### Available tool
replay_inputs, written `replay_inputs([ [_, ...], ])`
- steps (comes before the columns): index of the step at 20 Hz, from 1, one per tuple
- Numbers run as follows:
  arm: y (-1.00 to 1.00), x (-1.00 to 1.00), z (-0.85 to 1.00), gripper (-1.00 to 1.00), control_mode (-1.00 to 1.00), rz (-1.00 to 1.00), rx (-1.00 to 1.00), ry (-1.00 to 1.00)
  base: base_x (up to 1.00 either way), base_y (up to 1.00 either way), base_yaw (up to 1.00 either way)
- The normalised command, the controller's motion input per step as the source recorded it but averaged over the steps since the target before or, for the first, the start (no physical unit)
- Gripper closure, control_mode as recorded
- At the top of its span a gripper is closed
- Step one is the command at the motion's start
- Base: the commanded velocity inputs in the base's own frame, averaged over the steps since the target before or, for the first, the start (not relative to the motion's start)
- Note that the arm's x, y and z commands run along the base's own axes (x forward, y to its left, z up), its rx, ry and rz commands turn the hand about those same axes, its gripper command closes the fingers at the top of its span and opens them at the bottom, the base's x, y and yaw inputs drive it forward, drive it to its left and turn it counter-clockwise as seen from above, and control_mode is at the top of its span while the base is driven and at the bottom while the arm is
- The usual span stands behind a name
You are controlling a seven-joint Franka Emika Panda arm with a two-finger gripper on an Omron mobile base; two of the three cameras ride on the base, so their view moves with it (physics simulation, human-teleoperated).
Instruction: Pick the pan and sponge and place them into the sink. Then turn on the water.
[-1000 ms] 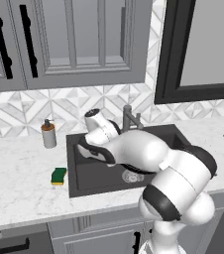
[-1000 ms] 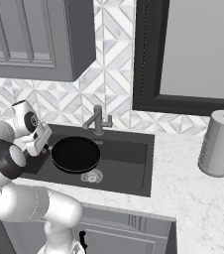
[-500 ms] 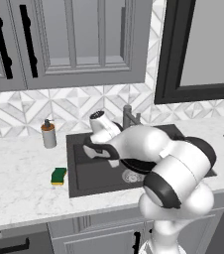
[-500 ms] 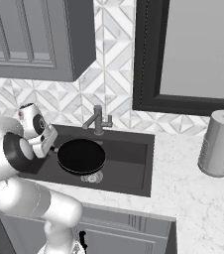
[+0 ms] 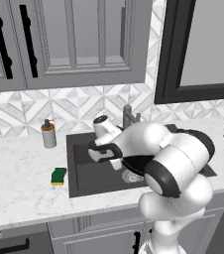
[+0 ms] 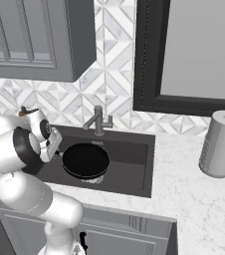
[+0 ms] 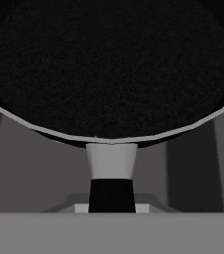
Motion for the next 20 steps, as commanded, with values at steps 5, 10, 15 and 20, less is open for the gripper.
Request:
replay_inputs([
  [5,-0.16,0.17,-0.2,1.0,-1.0,0.0,0.0,0.0,0.0,0.0,0.0],
  [10,-0.01,0.25,-0.22,1.0,-1.0,0.0,0.0,0.0,0.0,0.0,0.0],
  [15,0.0,0.27,-0.27,1.0,-1.0,0.0,0.0,0.0,0.0,0.0,0.0],
  [20,0.0,0.29,-0.28,1.0,-1.0,0.0,0.0,0.0,0.0,0.0,0.0],
])
